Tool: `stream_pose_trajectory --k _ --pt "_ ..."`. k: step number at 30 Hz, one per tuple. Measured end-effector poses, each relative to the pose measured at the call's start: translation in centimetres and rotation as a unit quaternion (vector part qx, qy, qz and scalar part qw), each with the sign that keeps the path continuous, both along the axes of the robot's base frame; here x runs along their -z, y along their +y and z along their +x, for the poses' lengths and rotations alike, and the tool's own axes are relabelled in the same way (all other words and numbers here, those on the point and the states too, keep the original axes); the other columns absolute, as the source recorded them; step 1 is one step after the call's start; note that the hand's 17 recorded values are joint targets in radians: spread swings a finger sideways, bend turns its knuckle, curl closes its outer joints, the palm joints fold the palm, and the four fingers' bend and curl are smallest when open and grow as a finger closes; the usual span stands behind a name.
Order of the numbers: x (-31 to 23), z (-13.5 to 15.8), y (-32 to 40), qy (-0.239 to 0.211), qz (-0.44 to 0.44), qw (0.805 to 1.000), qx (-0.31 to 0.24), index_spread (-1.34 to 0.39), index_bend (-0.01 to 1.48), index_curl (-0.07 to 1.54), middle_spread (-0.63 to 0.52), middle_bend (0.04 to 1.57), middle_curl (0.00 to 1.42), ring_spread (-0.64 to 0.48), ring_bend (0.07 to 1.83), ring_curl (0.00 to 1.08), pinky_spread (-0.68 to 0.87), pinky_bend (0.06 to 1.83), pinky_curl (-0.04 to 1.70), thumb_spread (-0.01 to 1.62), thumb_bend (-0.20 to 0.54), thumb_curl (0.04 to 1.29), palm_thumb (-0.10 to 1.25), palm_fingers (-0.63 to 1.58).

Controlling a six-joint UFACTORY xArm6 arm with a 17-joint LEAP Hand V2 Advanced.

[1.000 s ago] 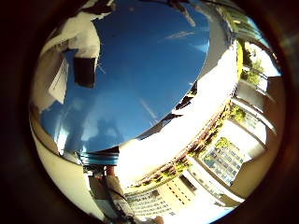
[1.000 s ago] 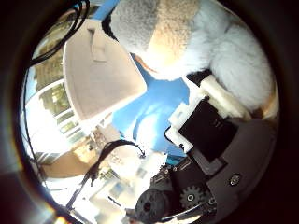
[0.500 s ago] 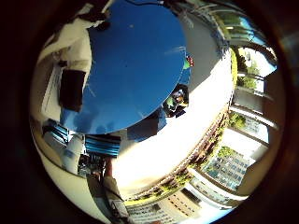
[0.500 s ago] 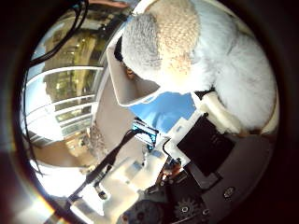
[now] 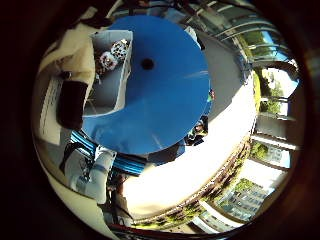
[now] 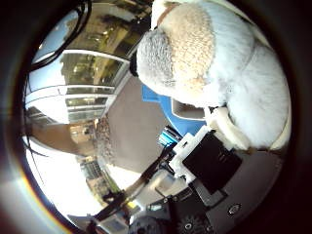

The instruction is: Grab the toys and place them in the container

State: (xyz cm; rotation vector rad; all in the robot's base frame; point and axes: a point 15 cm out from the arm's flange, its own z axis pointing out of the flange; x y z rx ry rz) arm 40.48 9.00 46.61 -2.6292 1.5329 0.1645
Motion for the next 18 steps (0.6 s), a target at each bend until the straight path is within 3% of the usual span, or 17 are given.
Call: stream_pose_trajectory --k 3,7,10,16,17,18 --pt "1.7 1.5 2.8 0.004 0.0 1.0 0.002 -1.25 0.55 0.92 -0.21 1.34 1.09 -0.12 1.58 0.84 0.15 1.55 1.01 1.09 -0.011 0.92 0.97 0.7" --pt "4.7 3.7 5.6 0.013 -0.003 1.0 0.008 -1.27 0.53 1.02 -0.21 1.35 1.09 -0.12 1.6 0.84 0.14 1.55 1.02 1.09 -0.045 0.91 0.86 0.68" --pt "6.3 5.5 6.9 0.006 -0.002 1.0 0.018 -1.29 0.52 1.09 -0.21 1.36 1.08 -0.11 1.61 0.84 0.13 1.53 1.03 1.11 -0.02 0.88 0.86 0.63" --pt "11.1 7.2 8.1 0.041 -0.012 0.999 0.029 -1.24 0.51 1.16 -0.18 1.25 1.0 -0.03 1.51 0.75 0.17 1.42 0.98 1.14 -0.03 0.81 0.83 0.64" --pt "11.8 7.3 8.2 0.047 -0.014 0.998 0.029 -1.2 0.49 1.15 -0.17 1.15 0.96 0.01 1.42 0.72 0.19 1.39 0.97 1.14 -0.033 0.79 0.82 0.54" --pt "12.4 7.2 8.3 0.054 -0.017 0.998 0.028 -1.11 0.34 1.13 -0.15 0.98 0.9 0.04 1.38 0.72 0.21 1.39 0.97 1.14 -0.035 0.77 0.81 0.22"
